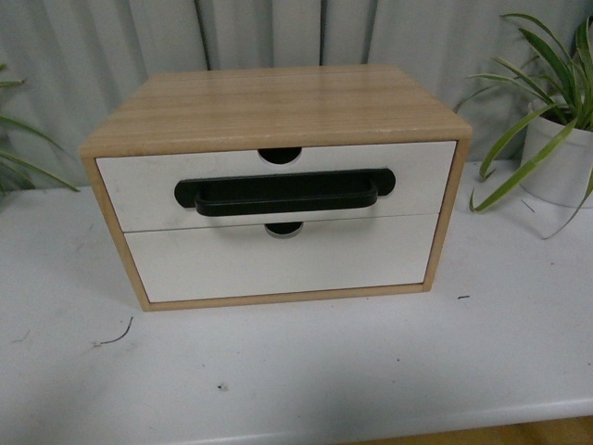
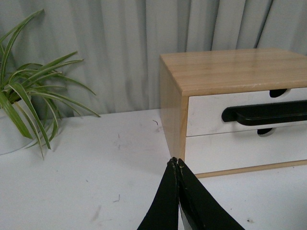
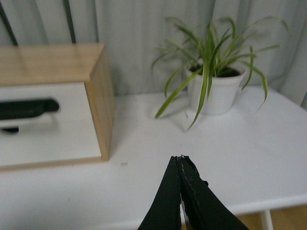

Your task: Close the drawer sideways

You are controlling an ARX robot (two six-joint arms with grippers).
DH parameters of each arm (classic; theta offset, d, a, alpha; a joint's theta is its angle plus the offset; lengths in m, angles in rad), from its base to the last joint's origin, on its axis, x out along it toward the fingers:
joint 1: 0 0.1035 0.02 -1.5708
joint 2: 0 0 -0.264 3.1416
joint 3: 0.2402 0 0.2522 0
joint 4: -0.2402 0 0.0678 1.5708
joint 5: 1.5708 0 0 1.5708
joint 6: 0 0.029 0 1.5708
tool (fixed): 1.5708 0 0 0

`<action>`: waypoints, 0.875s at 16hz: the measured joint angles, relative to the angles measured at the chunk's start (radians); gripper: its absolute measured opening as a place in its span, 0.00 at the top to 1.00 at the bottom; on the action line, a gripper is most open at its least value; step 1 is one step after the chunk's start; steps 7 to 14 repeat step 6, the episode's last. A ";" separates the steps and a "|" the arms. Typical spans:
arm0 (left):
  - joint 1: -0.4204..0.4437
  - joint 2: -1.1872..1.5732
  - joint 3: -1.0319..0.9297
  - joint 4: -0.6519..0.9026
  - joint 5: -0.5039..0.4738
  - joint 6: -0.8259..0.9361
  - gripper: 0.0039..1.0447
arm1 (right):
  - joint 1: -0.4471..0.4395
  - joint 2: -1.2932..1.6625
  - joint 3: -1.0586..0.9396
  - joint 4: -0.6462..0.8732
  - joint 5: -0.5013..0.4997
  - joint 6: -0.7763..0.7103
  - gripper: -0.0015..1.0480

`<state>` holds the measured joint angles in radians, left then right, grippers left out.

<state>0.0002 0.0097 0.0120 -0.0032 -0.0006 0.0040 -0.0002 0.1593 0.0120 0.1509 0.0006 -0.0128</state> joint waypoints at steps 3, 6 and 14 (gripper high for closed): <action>0.000 0.000 0.000 0.000 0.000 0.000 0.99 | 0.000 -0.155 0.000 -0.155 -0.001 0.002 0.98; 0.000 0.000 0.000 0.000 0.000 -0.002 0.70 | 0.000 -0.155 0.000 -0.155 -0.001 0.002 0.72; 0.000 0.000 0.000 0.000 0.000 -0.002 0.70 | 0.000 -0.155 0.000 -0.155 -0.001 0.002 0.72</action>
